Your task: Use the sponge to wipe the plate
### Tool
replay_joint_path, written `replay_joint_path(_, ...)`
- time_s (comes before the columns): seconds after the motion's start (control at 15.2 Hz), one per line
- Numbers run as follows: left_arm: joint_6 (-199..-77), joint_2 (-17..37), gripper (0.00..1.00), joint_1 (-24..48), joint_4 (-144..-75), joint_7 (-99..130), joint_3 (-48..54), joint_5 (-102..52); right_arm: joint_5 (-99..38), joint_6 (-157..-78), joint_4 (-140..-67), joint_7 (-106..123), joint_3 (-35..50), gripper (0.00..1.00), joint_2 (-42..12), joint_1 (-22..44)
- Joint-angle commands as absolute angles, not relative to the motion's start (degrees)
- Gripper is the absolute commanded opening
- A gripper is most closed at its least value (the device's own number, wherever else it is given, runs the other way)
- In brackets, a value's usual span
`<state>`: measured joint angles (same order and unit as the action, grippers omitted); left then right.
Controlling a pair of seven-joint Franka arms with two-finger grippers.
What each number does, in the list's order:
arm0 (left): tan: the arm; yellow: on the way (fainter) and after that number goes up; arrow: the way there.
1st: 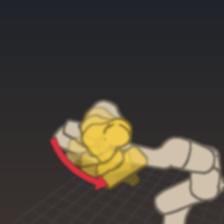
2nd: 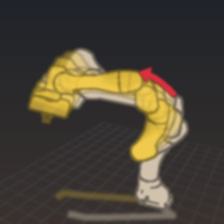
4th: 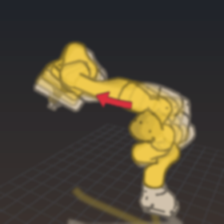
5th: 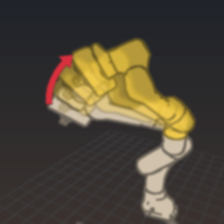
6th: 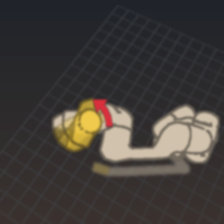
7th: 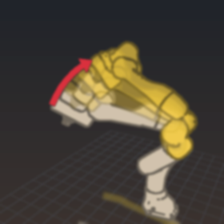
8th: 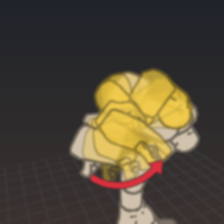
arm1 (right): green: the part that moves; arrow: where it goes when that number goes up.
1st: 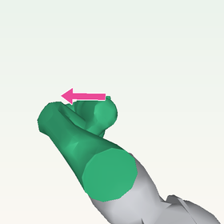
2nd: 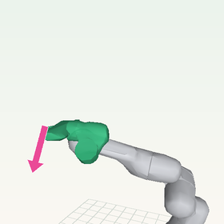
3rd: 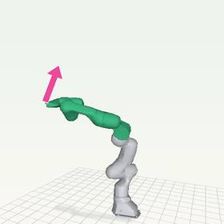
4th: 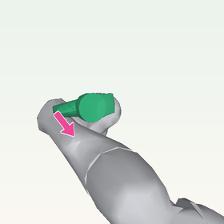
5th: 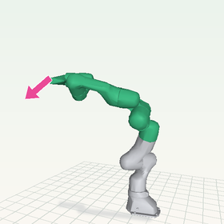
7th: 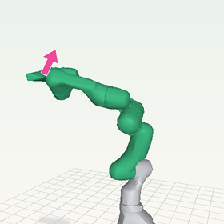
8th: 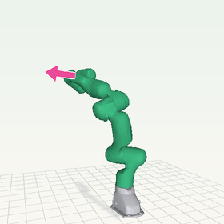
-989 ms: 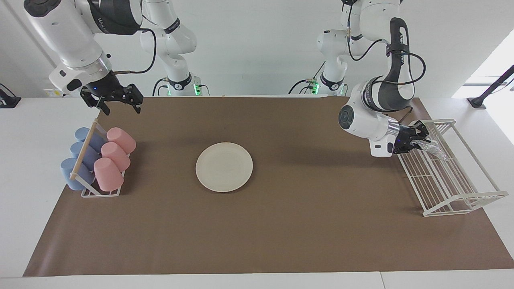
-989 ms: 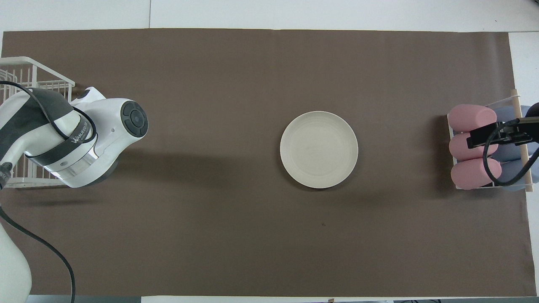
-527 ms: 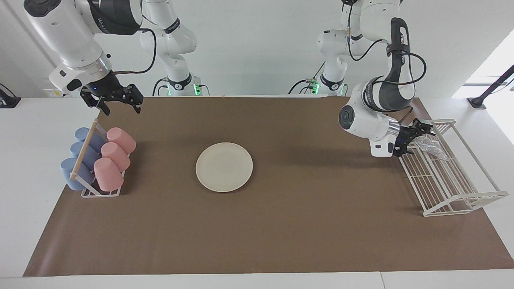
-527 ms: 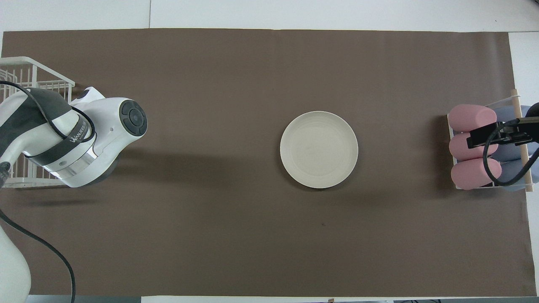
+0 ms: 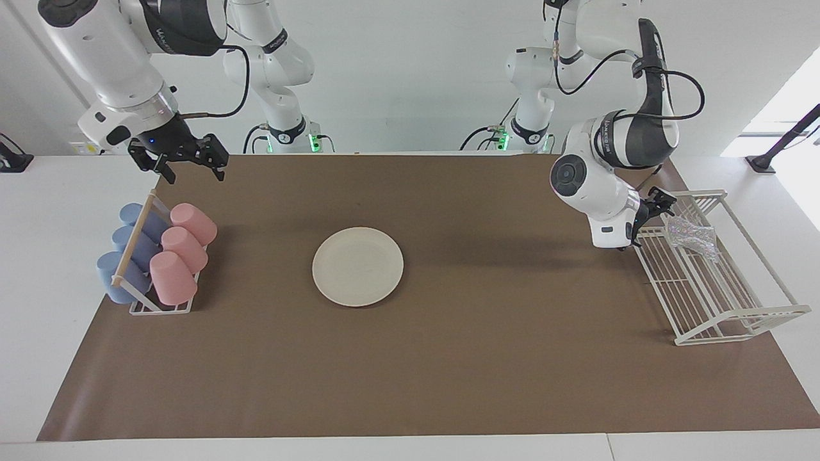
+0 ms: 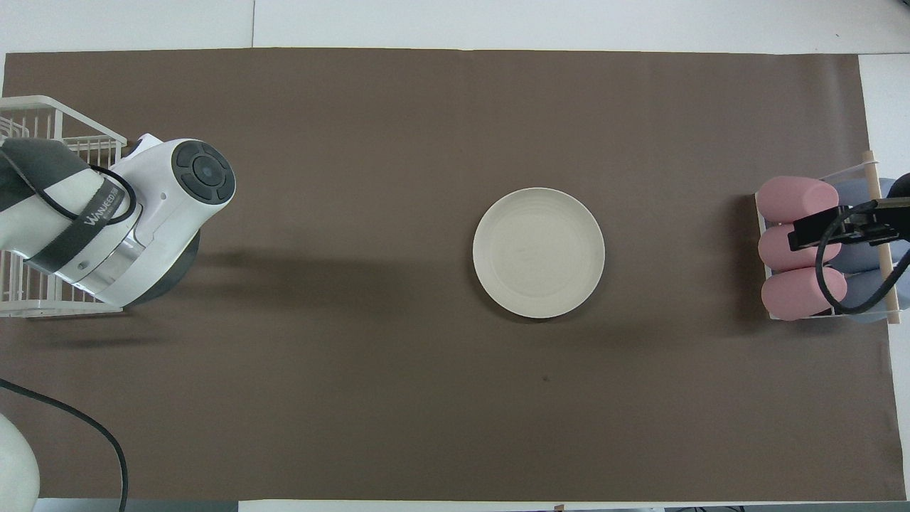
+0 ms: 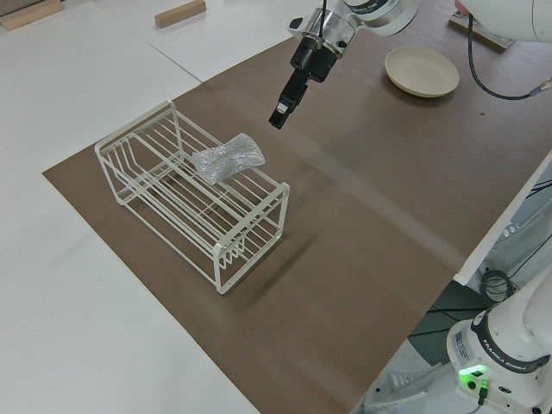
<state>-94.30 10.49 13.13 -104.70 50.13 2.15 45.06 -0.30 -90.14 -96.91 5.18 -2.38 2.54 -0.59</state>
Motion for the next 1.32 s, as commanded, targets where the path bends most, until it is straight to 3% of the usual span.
replay_joint_path(0.0,-87.74,9.76,1.0,15.64,-99.25,49.66,1.85,39.83,-0.09,-89.21,-96.94,6.59,-2.02,1.0,3.16,-1.14)
replay_joint_path(0.46,-83.93,7.31,1.0,15.82,-89.3,45.63,1.15,21.92,-0.09,-89.21,-96.94,6.59,-2.02,1.0,3.16,-1.14)
replay_joint_path(1.25,-81.05,0.0,1.0,7.3,-89.21,22.71,1.67,-1.21,-0.09,-89.21,-96.94,6.59,-2.02,1.0,3.16,-1.14)
